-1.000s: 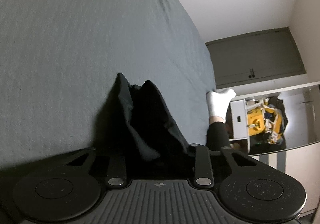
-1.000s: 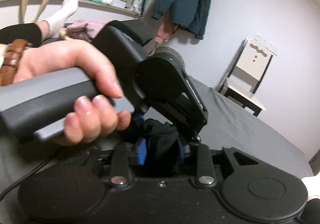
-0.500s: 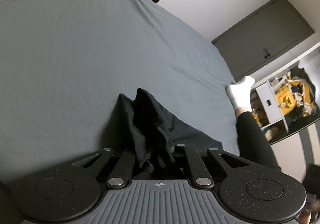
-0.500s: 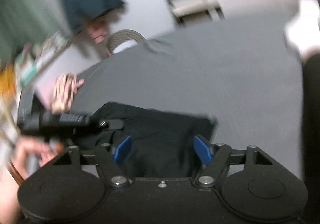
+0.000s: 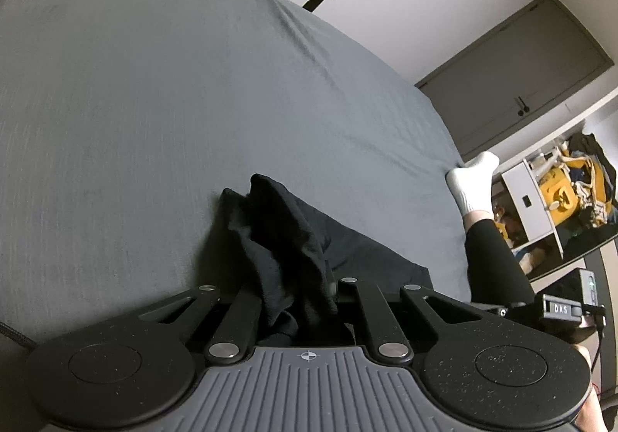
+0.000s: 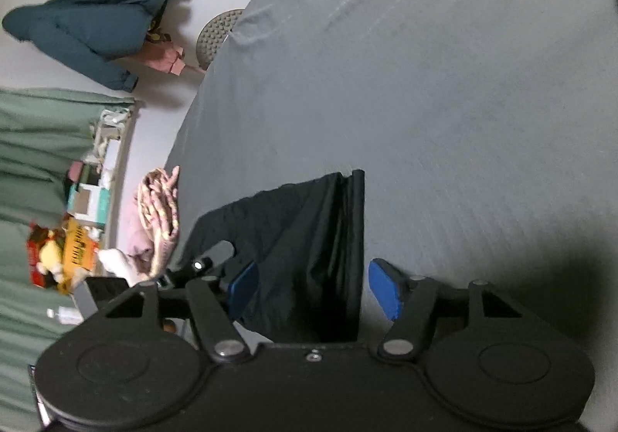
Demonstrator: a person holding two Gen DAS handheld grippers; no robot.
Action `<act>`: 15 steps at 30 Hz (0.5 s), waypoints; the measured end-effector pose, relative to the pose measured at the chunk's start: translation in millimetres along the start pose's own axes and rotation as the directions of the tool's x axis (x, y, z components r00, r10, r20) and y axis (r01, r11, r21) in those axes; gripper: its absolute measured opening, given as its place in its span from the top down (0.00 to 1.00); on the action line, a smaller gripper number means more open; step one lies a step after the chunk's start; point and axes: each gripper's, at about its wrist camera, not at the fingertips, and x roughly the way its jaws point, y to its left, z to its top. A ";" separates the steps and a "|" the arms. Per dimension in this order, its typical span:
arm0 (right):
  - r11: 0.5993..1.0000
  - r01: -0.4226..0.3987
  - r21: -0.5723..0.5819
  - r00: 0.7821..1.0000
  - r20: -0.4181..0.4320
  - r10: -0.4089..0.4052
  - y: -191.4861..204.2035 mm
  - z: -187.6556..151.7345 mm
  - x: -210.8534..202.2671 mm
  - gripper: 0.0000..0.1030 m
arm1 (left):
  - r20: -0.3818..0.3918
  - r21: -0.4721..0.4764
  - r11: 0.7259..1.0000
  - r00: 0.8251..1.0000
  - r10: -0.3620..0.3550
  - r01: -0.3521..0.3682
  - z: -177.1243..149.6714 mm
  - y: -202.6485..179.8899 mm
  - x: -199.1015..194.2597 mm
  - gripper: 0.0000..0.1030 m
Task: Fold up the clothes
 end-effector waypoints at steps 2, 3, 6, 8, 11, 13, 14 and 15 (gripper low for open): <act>0.999 -0.039 0.026 0.999 -0.012 0.039 -5.7 4.8 2.5 0.38 | 0.002 -0.004 1.000 1.000 -0.005 0.005 -0.4 2.1 -1.1 0.92; 0.997 -0.059 0.041 0.998 -0.016 0.060 -9.7 6.9 3.3 0.38 | 0.002 -0.005 1.000 1.000 -0.005 0.005 -0.6 1.8 -0.2 0.92; 0.997 -0.073 0.039 0.997 -0.034 0.074 -10.1 12.4 6.5 0.38 | -0.001 -0.009 1.000 1.000 -0.004 0.004 -1.1 0.9 2.8 0.92; 0.998 -0.065 -0.019 0.996 -0.055 0.064 -2.9 14.6 12.4 0.37 | -0.001 -0.008 1.000 1.000 -0.004 0.004 -1.8 -0.2 3.8 0.92; 0.995 -0.063 -0.083 0.995 -0.088 0.056 6.6 18.7 19.9 0.36 | 0.000 -0.008 1.000 1.000 -0.005 0.005 -2.6 -3.9 7.9 0.92; 0.994 -0.077 -0.075 0.991 -0.113 0.069 7.2 23.5 23.1 0.36 | -0.001 -0.011 1.000 1.000 -0.007 0.007 -3.0 -4.1 8.5 0.92; 0.994 -0.083 -0.071 0.988 -0.133 0.073 6.3 25.6 22.2 0.36 | -0.002 -0.012 1.000 1.000 -0.007 0.007 -3.2 -3.8 8.6 0.92; 0.994 -0.088 -0.068 0.985 -0.156 0.076 5.2 27.7 20.8 0.37 | -0.002 -0.013 1.000 1.000 -0.008 0.008 -3.3 -3.4 8.7 0.92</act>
